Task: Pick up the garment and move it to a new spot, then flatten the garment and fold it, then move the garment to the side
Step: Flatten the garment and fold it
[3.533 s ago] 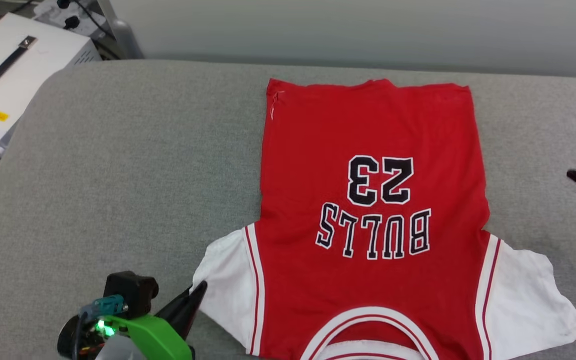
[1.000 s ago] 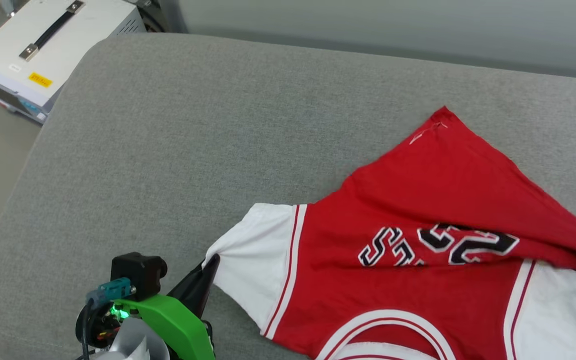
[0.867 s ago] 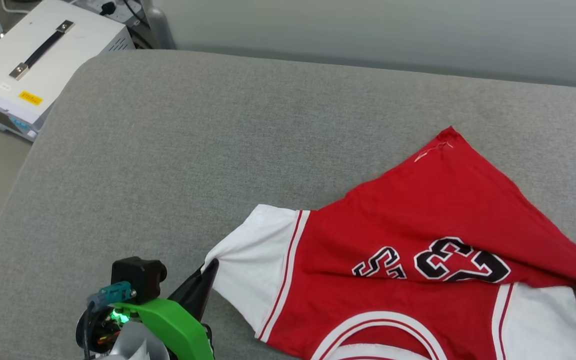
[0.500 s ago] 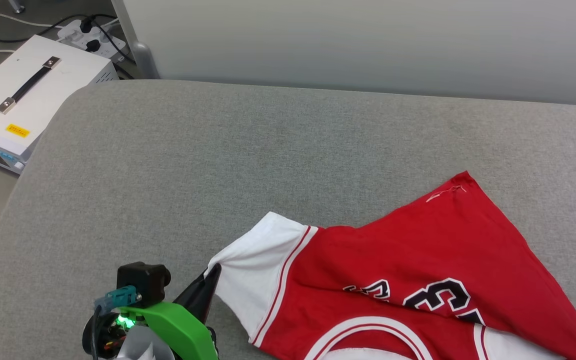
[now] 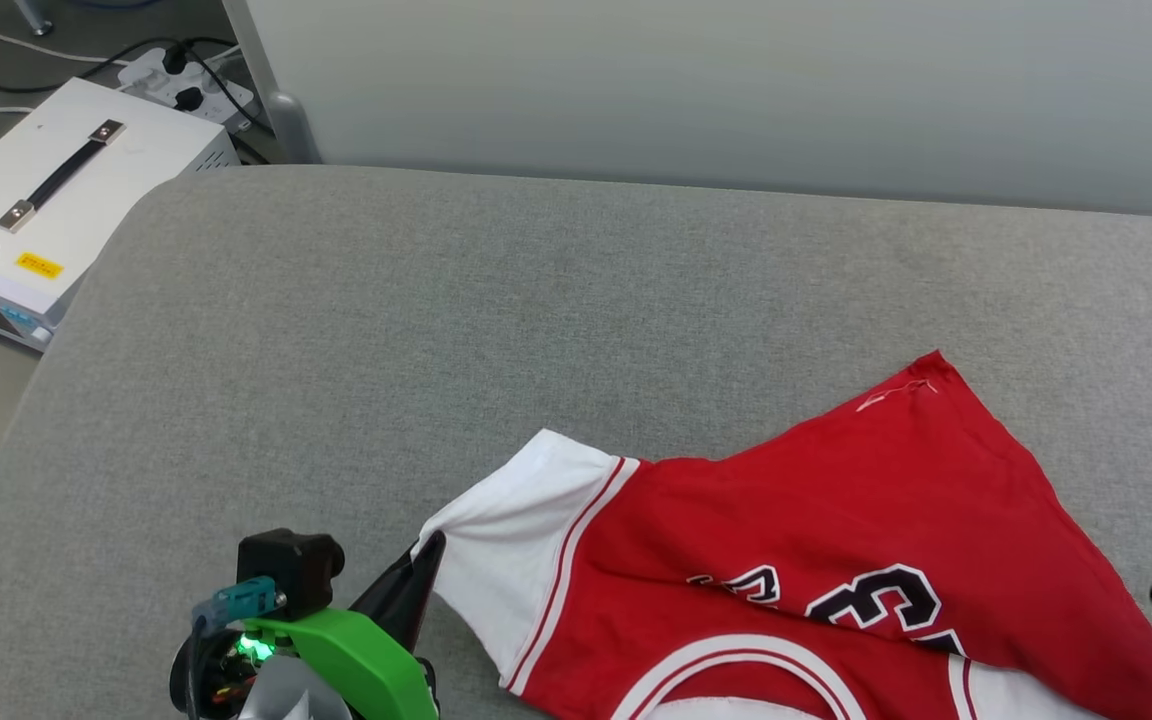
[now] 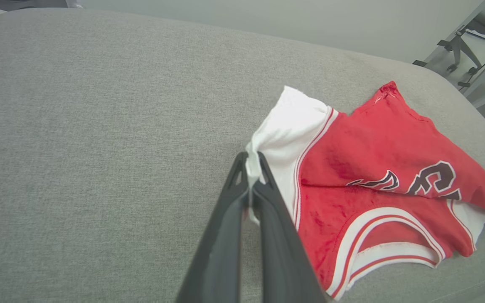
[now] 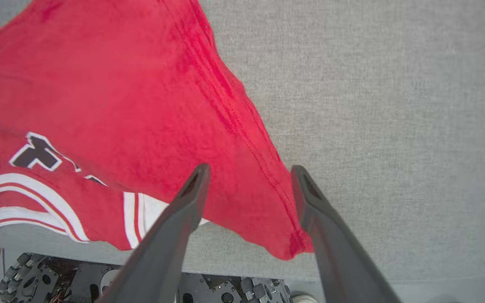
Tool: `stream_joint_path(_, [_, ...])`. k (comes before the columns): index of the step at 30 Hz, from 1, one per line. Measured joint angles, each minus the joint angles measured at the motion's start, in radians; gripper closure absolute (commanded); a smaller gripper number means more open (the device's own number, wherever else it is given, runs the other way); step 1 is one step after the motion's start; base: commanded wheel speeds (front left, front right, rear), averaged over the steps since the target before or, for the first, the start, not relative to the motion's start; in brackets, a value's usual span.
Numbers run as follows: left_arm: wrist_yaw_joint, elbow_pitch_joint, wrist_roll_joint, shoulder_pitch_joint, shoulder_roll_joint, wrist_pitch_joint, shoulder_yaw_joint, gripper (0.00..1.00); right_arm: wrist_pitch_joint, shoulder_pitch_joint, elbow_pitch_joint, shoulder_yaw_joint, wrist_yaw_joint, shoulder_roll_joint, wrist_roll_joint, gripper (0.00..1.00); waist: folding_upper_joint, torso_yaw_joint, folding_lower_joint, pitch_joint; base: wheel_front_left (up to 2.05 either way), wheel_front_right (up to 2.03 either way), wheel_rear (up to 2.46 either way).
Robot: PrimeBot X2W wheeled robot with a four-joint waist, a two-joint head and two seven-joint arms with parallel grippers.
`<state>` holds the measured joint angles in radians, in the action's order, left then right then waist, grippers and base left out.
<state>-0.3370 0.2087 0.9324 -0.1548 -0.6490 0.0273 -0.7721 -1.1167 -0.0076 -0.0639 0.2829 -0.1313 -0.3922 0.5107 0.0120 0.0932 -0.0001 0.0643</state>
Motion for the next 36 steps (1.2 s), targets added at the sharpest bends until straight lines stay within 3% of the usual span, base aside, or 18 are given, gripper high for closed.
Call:
stream_joint_path(6, [0.003,0.031,-0.014,-0.007,-0.002,-0.002,-0.005,1.00,-0.012,-0.149,-0.081,-0.078,0.000,-0.039,0.066,0.00,0.0000,0.018,0.0000,0.042,0.00,0.00,0.00])
stream_joint_path(11, [0.004,0.063,-0.035,-0.035,-0.003,-0.011,-0.015,1.00,-0.029,-0.300,-0.070,-0.158,0.000,-0.048,0.052,0.00,0.0000,0.041,0.0000,0.101,0.00,0.00,0.00])
stream_joint_path(22, [0.025,0.060,-0.043,-0.088,0.021,-0.009,-0.019,1.00,-0.011,-0.498,0.178,-0.218,0.000,-0.058,-0.060,0.00,0.0000,0.131,0.0002,0.230,0.00,0.00,0.00])
stream_joint_path(29, [0.035,0.049,-0.043,-0.100,0.027,-0.001,-0.024,1.00,0.022,-0.535,0.310,-0.230,0.000,-0.065,-0.112,0.00,0.0000,0.189,0.0002,0.282,0.00,0.00,0.00])
stream_joint_path(36, [0.041,0.052,-0.044,-0.112,0.027,-0.001,-0.023,1.00,0.032,-0.556,0.365,-0.275,0.000,-0.091,-0.116,0.00,0.0000,0.216,0.0002,0.313,0.00,0.00,0.00])
